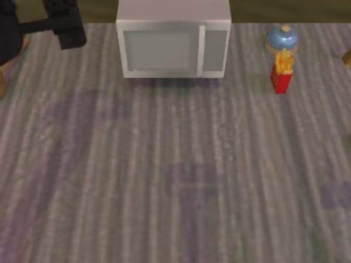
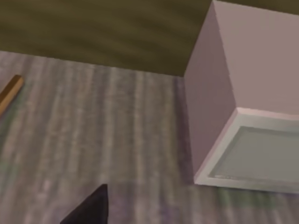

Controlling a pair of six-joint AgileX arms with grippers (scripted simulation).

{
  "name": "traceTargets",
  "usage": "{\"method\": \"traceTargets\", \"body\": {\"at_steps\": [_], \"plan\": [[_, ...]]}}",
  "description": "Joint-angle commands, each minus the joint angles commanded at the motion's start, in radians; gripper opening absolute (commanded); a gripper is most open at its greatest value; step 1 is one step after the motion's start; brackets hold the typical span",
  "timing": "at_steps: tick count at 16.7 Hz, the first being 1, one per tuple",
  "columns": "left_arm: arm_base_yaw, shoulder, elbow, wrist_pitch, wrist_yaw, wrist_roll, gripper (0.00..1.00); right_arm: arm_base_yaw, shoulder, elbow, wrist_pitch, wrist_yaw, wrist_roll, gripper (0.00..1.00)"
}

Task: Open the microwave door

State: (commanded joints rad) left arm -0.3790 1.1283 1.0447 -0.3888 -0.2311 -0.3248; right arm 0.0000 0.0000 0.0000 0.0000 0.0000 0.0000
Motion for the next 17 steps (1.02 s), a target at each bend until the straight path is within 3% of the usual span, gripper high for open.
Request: {"method": "traceTargets", "body": {"at_steps": [9,13,17], "plan": [[-0.271,0.875,0.76,-0.274,-0.158,-0.232,1.0,0.0,0.0,0.0,0.0,0.0,0.0,1.0],[-0.334,1.061,0.918,-0.352,-0.197,-0.28,1.0,0.0,0.0,0.0,0.0,0.0,0.0,1.0],[-0.346,1.093,0.948,-0.368,-0.205,-0.288,1.0,0.0,0.0,0.0,0.0,0.0,0.0,1.0]]}}
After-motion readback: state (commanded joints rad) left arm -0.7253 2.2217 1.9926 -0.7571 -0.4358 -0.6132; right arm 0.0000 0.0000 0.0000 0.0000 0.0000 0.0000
